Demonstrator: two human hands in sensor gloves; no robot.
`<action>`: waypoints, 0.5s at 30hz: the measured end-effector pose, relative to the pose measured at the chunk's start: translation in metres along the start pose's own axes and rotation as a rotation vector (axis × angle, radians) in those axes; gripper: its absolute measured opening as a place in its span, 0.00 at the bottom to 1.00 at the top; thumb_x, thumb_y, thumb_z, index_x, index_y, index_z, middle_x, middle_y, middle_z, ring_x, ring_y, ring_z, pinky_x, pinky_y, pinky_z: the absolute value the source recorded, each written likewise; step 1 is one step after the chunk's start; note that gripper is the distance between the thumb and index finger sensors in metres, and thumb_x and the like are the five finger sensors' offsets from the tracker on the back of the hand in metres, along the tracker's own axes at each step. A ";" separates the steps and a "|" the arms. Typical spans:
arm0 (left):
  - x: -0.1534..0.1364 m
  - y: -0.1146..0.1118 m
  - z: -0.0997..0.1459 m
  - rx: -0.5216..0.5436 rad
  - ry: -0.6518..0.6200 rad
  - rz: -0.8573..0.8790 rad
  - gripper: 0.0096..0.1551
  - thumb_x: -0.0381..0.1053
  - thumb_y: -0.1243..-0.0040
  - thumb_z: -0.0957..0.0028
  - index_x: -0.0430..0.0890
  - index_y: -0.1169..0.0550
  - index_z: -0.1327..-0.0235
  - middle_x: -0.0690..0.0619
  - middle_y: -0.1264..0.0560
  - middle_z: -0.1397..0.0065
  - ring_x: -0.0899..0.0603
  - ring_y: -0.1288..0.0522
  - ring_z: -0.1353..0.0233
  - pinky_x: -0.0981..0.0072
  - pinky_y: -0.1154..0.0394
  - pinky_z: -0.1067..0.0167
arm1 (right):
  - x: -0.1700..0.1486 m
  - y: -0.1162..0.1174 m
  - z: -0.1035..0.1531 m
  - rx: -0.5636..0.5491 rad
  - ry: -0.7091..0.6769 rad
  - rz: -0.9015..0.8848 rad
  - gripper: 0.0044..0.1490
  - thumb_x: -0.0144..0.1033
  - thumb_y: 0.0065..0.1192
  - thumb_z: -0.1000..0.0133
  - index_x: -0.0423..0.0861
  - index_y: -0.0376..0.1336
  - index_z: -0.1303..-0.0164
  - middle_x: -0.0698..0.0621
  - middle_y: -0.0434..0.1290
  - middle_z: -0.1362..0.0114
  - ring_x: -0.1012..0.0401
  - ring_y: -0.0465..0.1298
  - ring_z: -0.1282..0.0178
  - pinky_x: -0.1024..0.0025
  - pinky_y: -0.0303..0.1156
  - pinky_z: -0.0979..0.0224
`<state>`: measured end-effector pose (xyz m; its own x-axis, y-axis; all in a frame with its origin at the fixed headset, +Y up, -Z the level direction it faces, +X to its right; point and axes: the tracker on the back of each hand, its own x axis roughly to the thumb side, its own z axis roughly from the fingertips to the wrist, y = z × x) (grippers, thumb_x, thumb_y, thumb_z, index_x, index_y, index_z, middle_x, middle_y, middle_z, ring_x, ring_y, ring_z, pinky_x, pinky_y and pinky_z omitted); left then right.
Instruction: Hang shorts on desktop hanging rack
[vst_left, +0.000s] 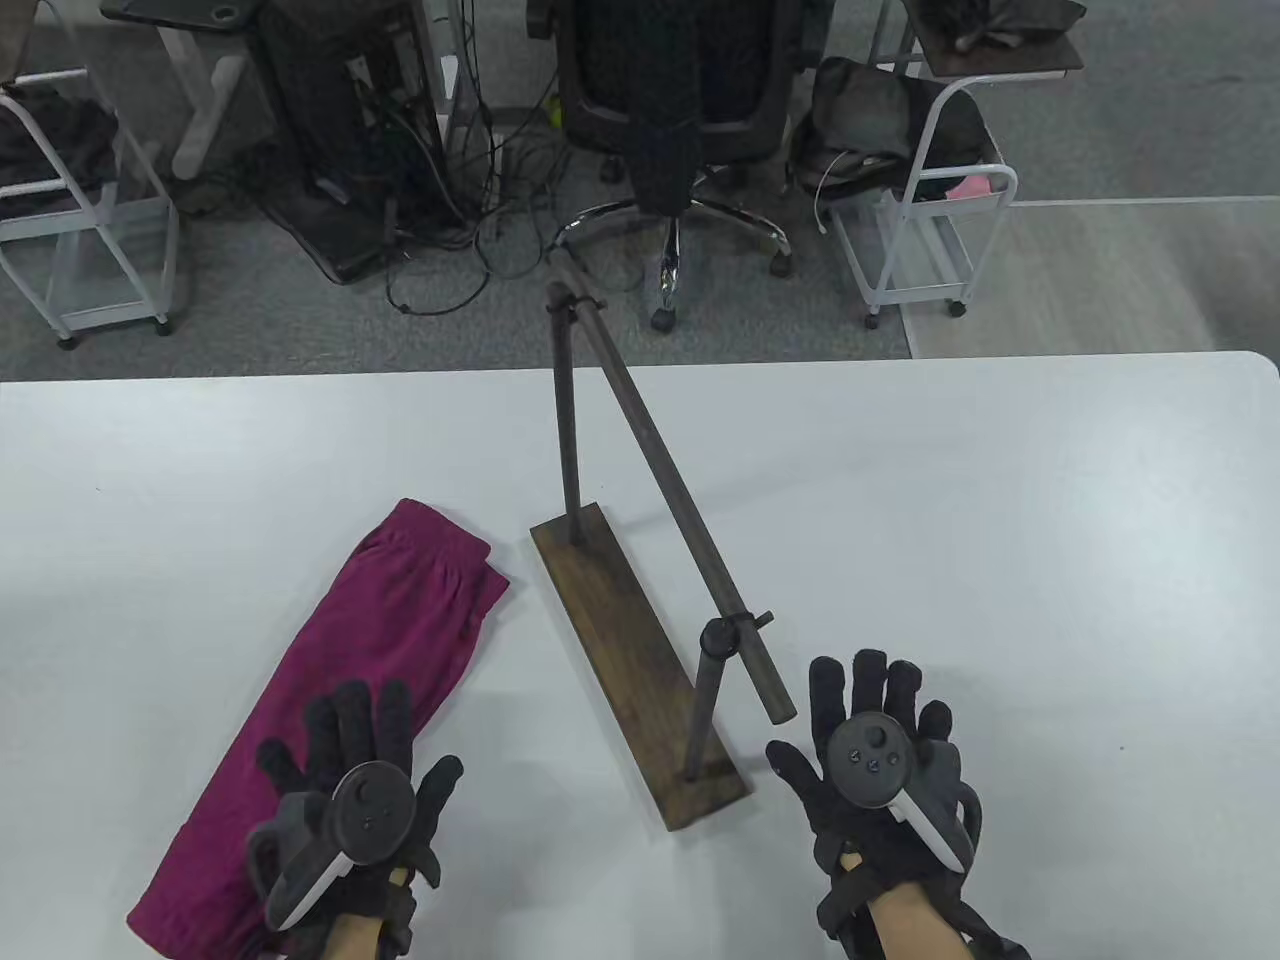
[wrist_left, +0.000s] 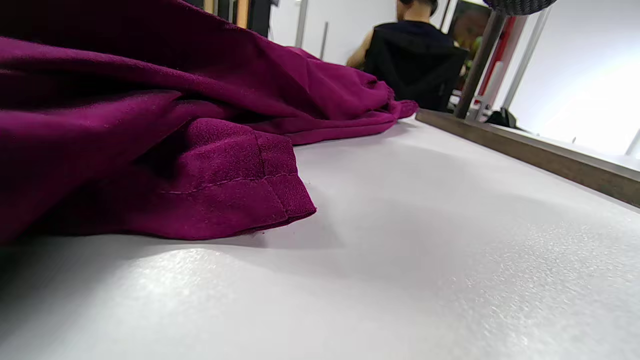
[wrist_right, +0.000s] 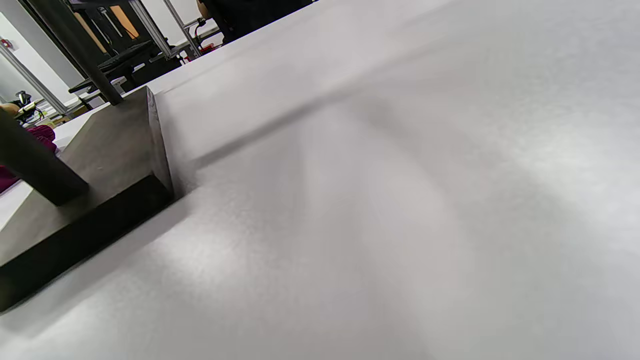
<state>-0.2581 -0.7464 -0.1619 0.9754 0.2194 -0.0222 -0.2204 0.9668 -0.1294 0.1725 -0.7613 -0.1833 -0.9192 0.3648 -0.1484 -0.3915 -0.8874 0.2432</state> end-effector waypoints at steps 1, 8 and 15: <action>0.000 -0.001 -0.001 -0.005 0.004 -0.005 0.50 0.72 0.61 0.38 0.50 0.63 0.16 0.37 0.67 0.13 0.26 0.67 0.14 0.17 0.75 0.32 | 0.001 0.000 0.000 0.002 0.001 0.002 0.52 0.68 0.38 0.42 0.68 0.15 0.28 0.58 0.06 0.21 0.53 0.06 0.20 0.41 0.04 0.25; -0.002 -0.002 -0.002 -0.016 0.017 0.001 0.50 0.73 0.61 0.38 0.50 0.63 0.16 0.37 0.67 0.13 0.26 0.67 0.14 0.17 0.75 0.32 | 0.003 0.000 0.003 0.001 -0.004 0.027 0.53 0.68 0.38 0.43 0.67 0.15 0.28 0.57 0.07 0.21 0.52 0.07 0.20 0.41 0.04 0.25; -0.003 -0.003 -0.003 -0.014 0.013 0.004 0.50 0.72 0.61 0.38 0.50 0.62 0.16 0.36 0.66 0.13 0.26 0.66 0.14 0.17 0.75 0.32 | 0.003 0.000 0.003 0.015 -0.004 0.034 0.53 0.68 0.38 0.43 0.67 0.15 0.28 0.57 0.07 0.21 0.52 0.07 0.20 0.41 0.04 0.25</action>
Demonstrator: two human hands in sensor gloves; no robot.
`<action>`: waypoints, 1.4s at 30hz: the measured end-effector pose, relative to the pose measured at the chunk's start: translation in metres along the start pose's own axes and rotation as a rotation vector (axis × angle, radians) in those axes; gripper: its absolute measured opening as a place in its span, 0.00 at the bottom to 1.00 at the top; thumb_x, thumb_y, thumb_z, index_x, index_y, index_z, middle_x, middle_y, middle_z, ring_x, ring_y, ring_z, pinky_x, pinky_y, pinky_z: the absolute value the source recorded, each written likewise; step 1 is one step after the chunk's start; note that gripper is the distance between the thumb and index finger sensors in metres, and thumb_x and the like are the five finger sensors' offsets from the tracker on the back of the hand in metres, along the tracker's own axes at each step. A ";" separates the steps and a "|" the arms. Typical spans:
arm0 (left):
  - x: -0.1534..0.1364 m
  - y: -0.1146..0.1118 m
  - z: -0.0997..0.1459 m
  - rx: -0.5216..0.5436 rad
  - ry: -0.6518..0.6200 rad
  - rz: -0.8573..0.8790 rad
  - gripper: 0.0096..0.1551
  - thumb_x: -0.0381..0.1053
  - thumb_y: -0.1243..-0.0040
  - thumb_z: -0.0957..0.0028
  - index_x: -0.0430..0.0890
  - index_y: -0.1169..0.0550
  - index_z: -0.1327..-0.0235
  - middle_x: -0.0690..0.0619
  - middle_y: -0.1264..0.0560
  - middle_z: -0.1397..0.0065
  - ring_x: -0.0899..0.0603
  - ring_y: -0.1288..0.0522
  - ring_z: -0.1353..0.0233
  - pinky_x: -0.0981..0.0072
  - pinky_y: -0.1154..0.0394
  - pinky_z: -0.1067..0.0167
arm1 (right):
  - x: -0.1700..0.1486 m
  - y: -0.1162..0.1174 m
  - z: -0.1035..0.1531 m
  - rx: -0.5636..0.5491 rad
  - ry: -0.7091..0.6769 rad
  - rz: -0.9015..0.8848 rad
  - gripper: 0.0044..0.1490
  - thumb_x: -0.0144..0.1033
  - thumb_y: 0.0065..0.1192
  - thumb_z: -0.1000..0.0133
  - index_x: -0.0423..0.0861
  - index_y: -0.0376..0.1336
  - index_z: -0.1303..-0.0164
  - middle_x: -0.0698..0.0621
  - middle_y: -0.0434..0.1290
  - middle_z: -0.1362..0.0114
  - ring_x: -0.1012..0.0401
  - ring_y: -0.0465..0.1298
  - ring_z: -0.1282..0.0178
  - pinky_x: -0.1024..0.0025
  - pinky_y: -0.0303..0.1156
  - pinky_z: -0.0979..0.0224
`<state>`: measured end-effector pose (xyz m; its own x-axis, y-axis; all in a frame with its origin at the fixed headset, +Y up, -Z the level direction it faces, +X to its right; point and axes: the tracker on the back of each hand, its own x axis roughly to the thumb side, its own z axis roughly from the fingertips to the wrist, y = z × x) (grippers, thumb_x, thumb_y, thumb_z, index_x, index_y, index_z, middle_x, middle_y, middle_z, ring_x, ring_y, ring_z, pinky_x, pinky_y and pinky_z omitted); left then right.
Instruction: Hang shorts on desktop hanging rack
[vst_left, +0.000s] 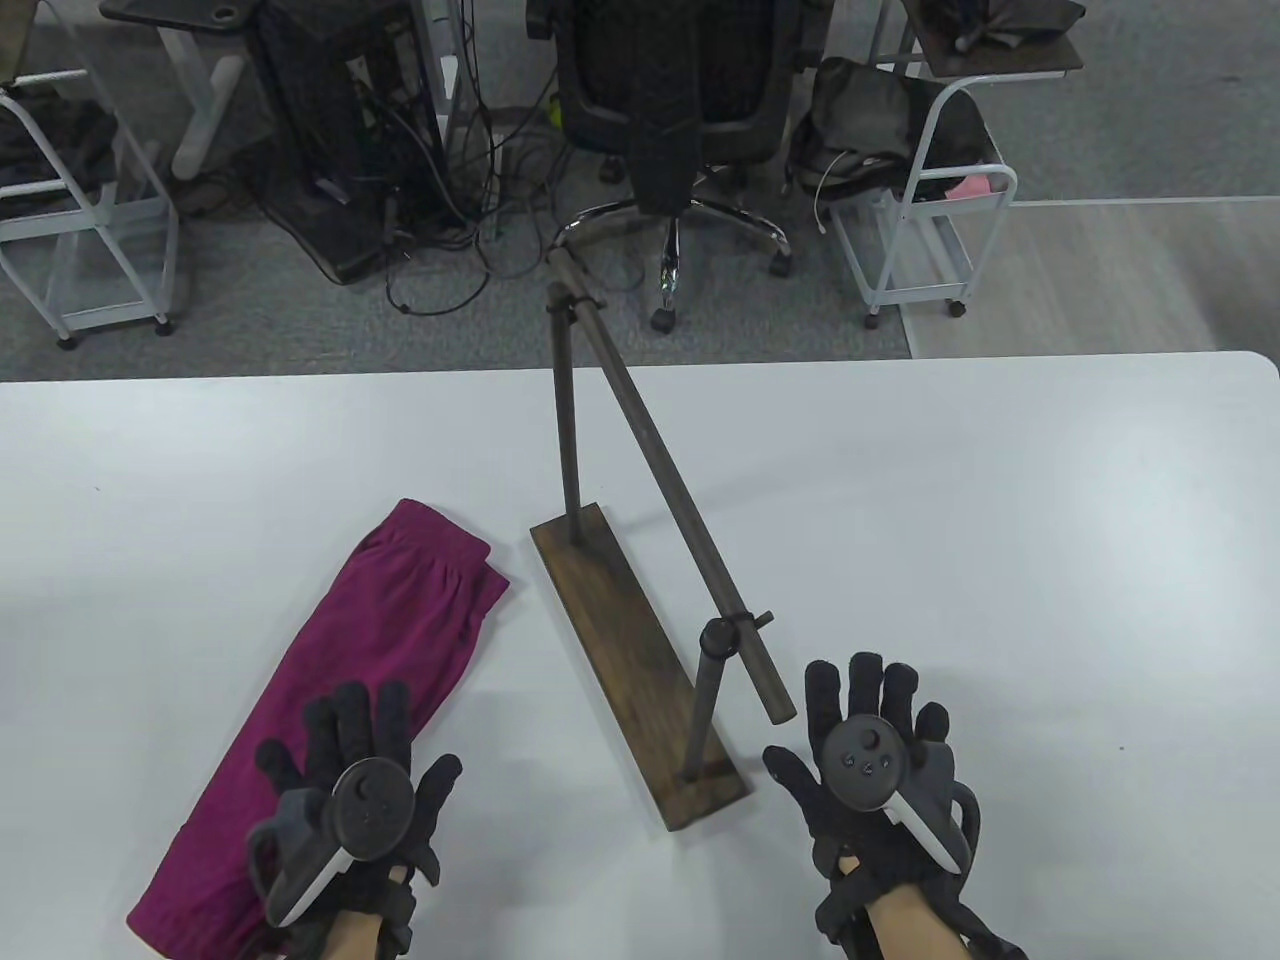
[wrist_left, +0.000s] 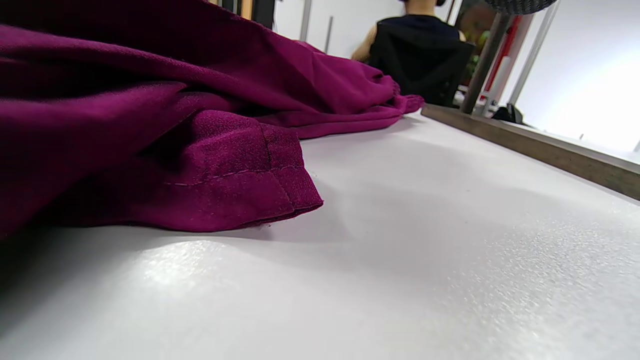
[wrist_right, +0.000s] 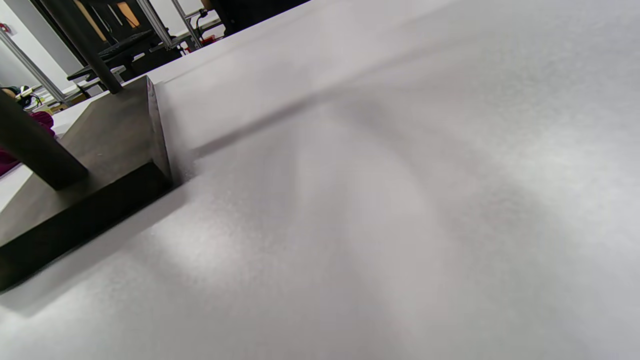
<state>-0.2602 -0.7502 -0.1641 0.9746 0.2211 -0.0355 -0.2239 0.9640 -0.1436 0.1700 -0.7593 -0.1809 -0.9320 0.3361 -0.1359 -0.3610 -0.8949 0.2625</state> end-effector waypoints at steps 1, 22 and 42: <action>0.000 0.000 0.000 -0.004 0.001 0.002 0.50 0.72 0.61 0.38 0.50 0.63 0.16 0.36 0.66 0.13 0.26 0.66 0.14 0.17 0.75 0.32 | 0.000 0.000 0.000 0.010 -0.002 -0.002 0.53 0.68 0.38 0.43 0.67 0.15 0.28 0.57 0.07 0.21 0.52 0.07 0.20 0.41 0.05 0.25; -0.005 -0.006 -0.007 -0.062 0.047 0.001 0.51 0.73 0.62 0.38 0.50 0.63 0.15 0.37 0.67 0.13 0.26 0.67 0.14 0.17 0.76 0.32 | 0.005 -0.003 0.005 0.003 -0.042 0.022 0.53 0.68 0.38 0.43 0.67 0.15 0.28 0.56 0.07 0.21 0.51 0.07 0.20 0.40 0.05 0.25; -0.035 0.009 -0.053 -0.154 0.120 0.006 0.52 0.74 0.60 0.38 0.52 0.63 0.16 0.39 0.70 0.14 0.27 0.68 0.14 0.19 0.71 0.28 | 0.003 -0.002 0.003 0.029 -0.051 -0.007 0.53 0.68 0.38 0.43 0.66 0.15 0.28 0.55 0.07 0.21 0.51 0.08 0.20 0.40 0.06 0.25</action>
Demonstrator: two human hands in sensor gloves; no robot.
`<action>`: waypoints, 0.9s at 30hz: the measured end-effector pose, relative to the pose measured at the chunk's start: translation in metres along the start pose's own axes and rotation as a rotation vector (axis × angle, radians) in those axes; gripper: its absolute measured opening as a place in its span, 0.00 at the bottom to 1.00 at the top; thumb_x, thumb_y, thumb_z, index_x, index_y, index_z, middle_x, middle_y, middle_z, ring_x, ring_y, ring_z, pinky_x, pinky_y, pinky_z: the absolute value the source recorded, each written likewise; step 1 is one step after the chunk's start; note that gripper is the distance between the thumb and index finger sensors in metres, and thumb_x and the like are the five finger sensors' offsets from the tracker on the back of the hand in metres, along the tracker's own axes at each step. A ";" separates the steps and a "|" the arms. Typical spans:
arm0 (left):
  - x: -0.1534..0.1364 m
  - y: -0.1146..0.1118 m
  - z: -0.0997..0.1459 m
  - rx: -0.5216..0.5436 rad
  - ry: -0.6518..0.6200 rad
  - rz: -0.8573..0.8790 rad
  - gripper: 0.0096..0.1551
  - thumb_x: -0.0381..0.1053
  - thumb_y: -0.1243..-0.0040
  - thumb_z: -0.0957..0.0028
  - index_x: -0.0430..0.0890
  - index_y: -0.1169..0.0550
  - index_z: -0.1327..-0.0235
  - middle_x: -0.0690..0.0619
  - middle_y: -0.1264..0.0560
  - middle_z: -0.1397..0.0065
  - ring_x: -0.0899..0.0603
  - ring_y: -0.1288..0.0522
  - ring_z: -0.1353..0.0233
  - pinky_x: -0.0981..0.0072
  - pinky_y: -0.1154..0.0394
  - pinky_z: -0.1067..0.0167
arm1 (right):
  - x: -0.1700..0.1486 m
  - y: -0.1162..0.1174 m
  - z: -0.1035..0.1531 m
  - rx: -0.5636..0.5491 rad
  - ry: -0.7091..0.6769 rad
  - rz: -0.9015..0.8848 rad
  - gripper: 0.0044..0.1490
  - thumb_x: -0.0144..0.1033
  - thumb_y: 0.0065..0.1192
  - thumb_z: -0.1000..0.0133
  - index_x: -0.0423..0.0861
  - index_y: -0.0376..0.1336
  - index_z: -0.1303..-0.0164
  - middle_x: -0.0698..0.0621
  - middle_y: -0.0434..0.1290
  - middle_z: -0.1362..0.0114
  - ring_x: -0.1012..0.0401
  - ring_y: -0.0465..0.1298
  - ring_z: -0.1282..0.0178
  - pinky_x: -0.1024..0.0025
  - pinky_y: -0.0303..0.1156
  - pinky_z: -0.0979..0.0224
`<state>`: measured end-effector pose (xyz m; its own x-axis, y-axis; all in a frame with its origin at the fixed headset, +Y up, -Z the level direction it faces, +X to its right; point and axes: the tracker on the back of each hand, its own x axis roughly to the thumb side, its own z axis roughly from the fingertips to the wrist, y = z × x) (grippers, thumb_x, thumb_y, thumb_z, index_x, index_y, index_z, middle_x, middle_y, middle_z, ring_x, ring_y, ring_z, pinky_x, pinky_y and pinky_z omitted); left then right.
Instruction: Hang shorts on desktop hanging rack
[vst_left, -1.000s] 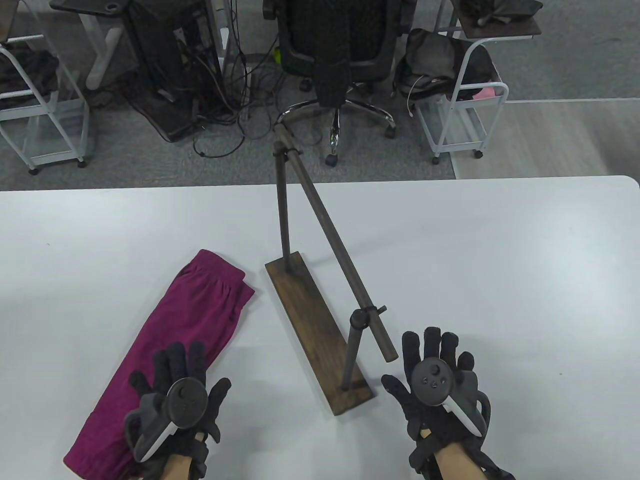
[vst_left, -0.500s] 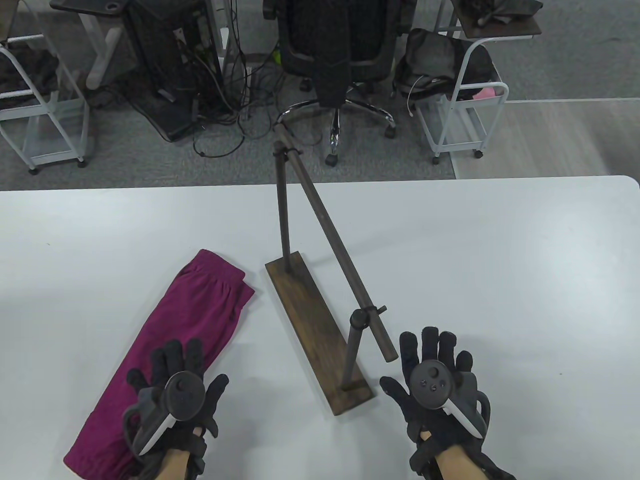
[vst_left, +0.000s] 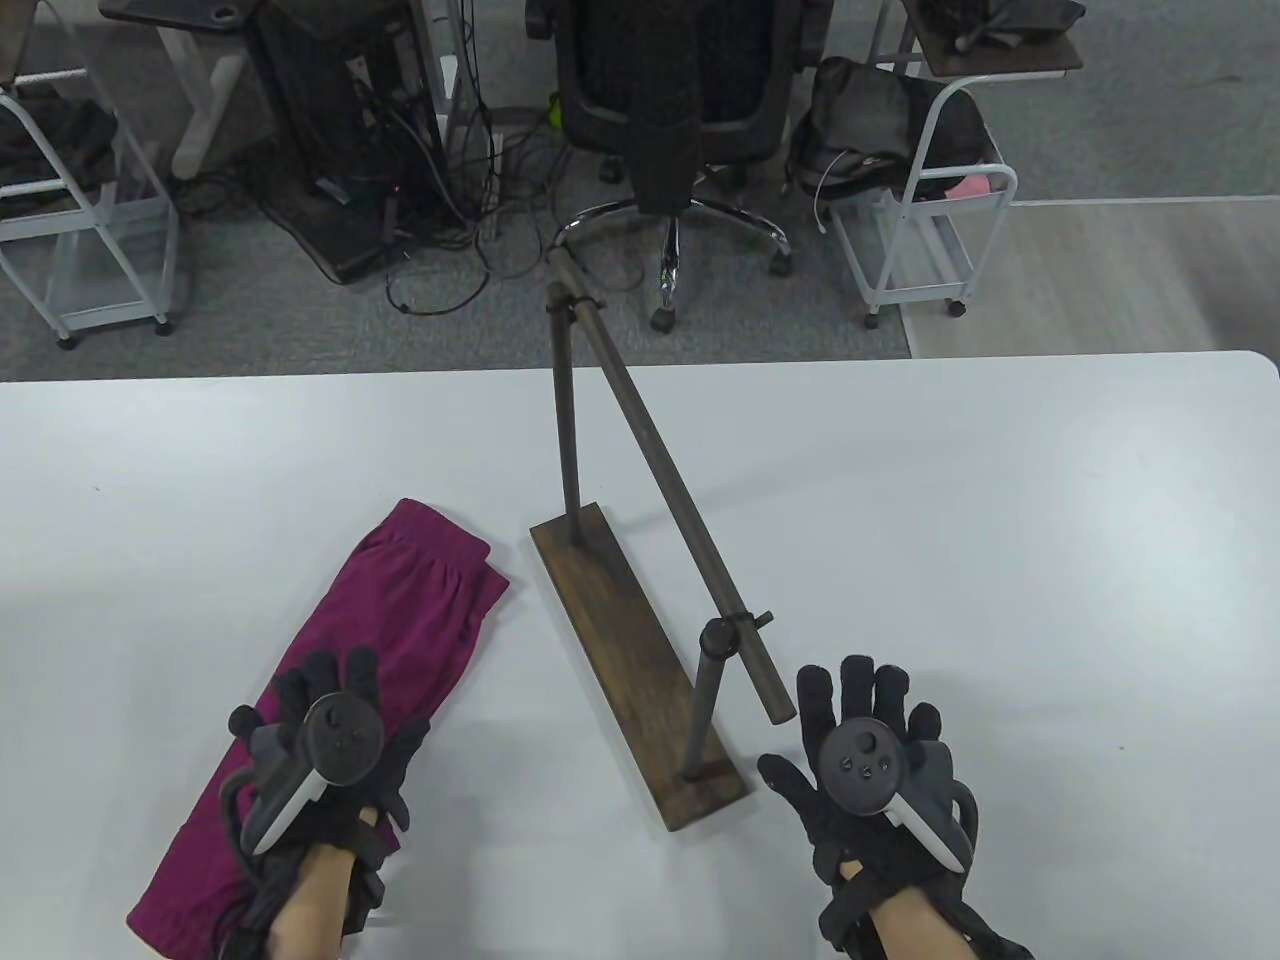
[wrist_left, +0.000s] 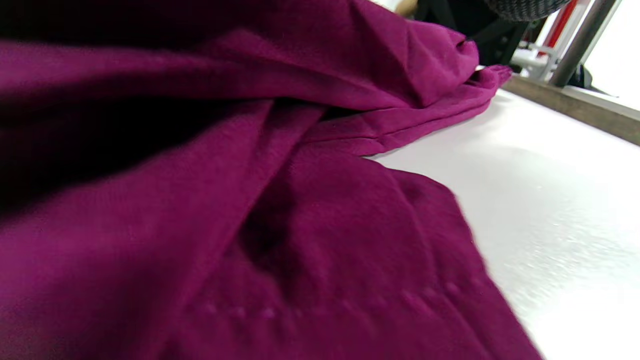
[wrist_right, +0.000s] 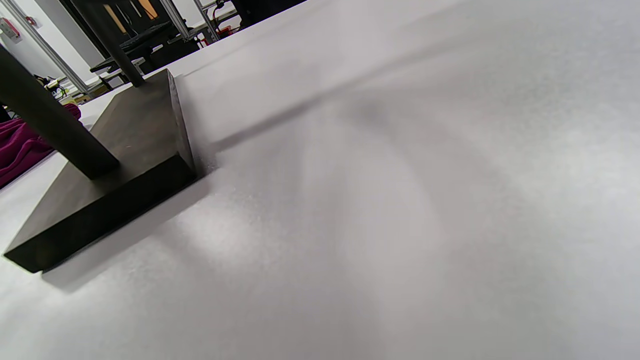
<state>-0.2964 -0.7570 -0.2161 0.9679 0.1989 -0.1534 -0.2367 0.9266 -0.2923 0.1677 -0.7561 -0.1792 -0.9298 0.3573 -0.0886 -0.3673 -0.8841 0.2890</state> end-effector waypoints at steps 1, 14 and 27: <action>-0.001 0.000 -0.003 -0.008 0.004 0.004 0.52 0.74 0.59 0.39 0.52 0.64 0.16 0.40 0.70 0.14 0.27 0.68 0.14 0.20 0.71 0.27 | 0.000 0.000 0.000 0.001 0.000 -0.001 0.53 0.68 0.38 0.43 0.66 0.15 0.28 0.55 0.07 0.21 0.51 0.08 0.20 0.40 0.06 0.25; -0.007 0.006 -0.048 -0.101 0.006 0.004 0.56 0.76 0.51 0.43 0.62 0.67 0.19 0.38 0.76 0.16 0.14 0.71 0.20 0.12 0.66 0.31 | 0.000 0.001 -0.002 0.011 -0.009 -0.020 0.53 0.68 0.38 0.43 0.66 0.15 0.28 0.55 0.07 0.21 0.51 0.07 0.21 0.40 0.06 0.25; -0.011 -0.002 -0.068 -0.203 0.019 -0.043 0.53 0.72 0.45 0.44 0.69 0.65 0.23 0.37 0.73 0.17 0.13 0.55 0.19 0.23 0.47 0.25 | -0.002 0.002 -0.004 0.043 -0.005 -0.045 0.53 0.68 0.38 0.42 0.66 0.15 0.28 0.54 0.07 0.21 0.50 0.08 0.20 0.40 0.06 0.25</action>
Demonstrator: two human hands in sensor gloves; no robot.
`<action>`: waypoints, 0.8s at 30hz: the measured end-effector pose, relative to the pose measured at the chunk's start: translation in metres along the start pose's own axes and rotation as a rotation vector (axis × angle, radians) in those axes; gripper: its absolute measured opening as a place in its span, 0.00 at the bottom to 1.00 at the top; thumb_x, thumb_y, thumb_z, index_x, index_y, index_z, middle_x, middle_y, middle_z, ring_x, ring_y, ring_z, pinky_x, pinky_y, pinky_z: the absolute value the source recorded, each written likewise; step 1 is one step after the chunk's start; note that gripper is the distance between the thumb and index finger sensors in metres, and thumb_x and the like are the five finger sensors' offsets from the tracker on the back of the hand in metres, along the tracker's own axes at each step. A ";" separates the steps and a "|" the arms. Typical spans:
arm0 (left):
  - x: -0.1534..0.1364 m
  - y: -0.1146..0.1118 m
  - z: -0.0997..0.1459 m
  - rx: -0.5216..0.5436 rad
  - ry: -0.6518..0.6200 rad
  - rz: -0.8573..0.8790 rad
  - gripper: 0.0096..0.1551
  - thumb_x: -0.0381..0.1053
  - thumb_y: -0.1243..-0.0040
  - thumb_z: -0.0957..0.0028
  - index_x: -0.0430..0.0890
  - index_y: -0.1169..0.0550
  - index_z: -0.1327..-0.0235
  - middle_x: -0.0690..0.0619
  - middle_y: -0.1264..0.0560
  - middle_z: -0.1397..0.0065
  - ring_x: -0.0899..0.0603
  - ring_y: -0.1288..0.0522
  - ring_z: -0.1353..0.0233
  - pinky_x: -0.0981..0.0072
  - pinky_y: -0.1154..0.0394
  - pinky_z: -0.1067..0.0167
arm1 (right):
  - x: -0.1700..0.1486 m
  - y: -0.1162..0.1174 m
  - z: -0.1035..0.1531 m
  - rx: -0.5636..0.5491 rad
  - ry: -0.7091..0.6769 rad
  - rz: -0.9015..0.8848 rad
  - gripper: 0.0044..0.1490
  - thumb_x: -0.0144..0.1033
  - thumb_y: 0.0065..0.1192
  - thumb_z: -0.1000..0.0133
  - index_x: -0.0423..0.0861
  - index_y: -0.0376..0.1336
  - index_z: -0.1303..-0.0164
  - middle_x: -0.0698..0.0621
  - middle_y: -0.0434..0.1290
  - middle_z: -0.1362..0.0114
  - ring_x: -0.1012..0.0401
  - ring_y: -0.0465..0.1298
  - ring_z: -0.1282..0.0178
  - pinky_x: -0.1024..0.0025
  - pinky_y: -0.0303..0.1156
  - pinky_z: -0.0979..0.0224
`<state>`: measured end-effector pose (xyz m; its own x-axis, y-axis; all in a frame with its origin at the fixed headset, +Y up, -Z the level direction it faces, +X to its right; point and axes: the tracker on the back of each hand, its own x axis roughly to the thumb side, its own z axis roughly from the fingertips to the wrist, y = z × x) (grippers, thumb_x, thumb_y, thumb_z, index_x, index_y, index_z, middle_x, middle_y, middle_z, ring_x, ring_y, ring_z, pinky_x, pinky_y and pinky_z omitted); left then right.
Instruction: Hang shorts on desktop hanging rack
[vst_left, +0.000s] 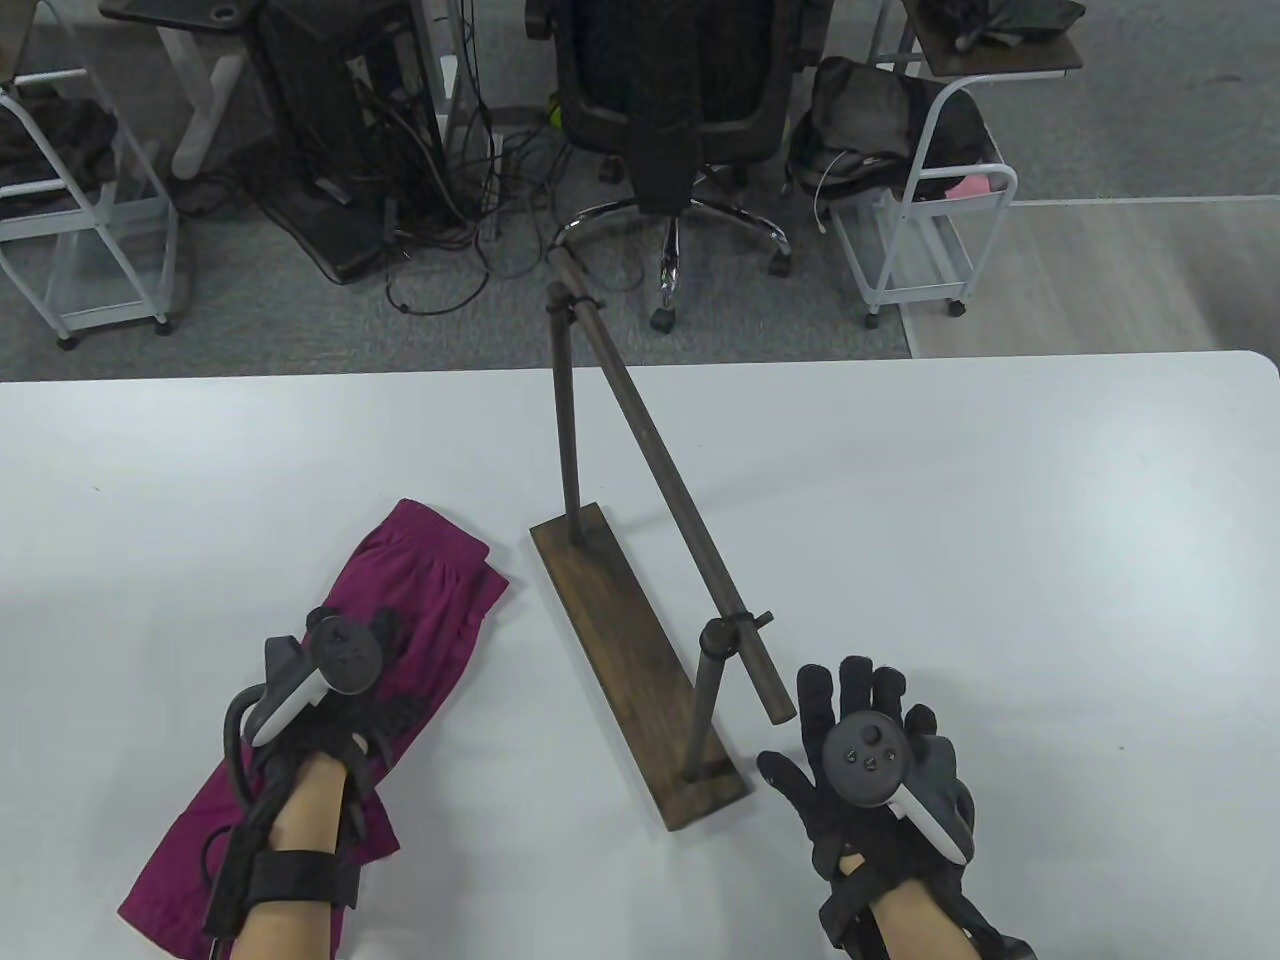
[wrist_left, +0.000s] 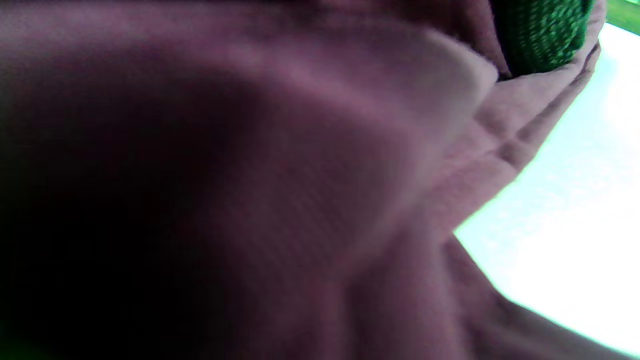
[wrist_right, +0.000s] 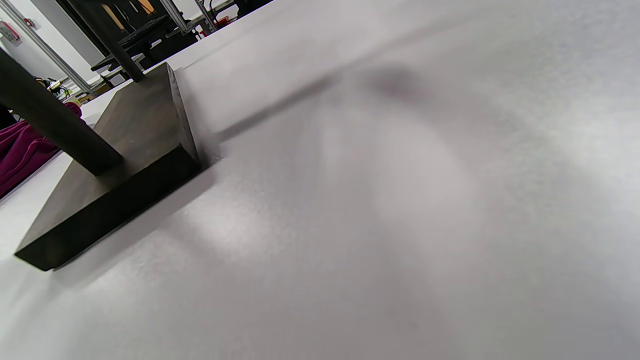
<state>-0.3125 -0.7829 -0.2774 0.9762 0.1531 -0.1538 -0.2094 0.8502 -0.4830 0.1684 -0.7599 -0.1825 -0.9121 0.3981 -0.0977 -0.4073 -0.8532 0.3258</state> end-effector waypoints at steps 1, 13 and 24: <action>0.000 0.000 0.000 0.007 0.003 -0.005 0.52 0.72 0.45 0.43 0.68 0.63 0.22 0.37 0.71 0.16 0.14 0.53 0.19 0.24 0.47 0.25 | 0.000 0.000 0.000 0.002 -0.003 0.000 0.53 0.68 0.38 0.42 0.66 0.15 0.28 0.54 0.07 0.21 0.50 0.08 0.20 0.40 0.06 0.25; 0.004 0.006 0.006 0.119 0.008 -0.077 0.42 0.60 0.39 0.42 0.59 0.43 0.15 0.34 0.51 0.13 0.24 0.38 0.23 0.44 0.31 0.27 | 0.001 0.001 -0.002 0.013 -0.016 0.000 0.52 0.68 0.38 0.42 0.65 0.15 0.27 0.54 0.08 0.20 0.49 0.09 0.20 0.39 0.08 0.24; 0.014 0.008 0.012 0.225 -0.010 -0.168 0.36 0.49 0.33 0.41 0.46 0.32 0.19 0.31 0.36 0.19 0.30 0.24 0.31 0.55 0.19 0.33 | 0.001 0.001 -0.002 0.012 -0.029 -0.006 0.53 0.67 0.38 0.41 0.65 0.15 0.27 0.53 0.08 0.20 0.48 0.10 0.20 0.39 0.09 0.24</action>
<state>-0.2995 -0.7678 -0.2730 0.9969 0.0044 -0.0786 -0.0276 0.9545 -0.2970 0.1670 -0.7614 -0.1838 -0.9079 0.4129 -0.0727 -0.4121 -0.8469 0.3362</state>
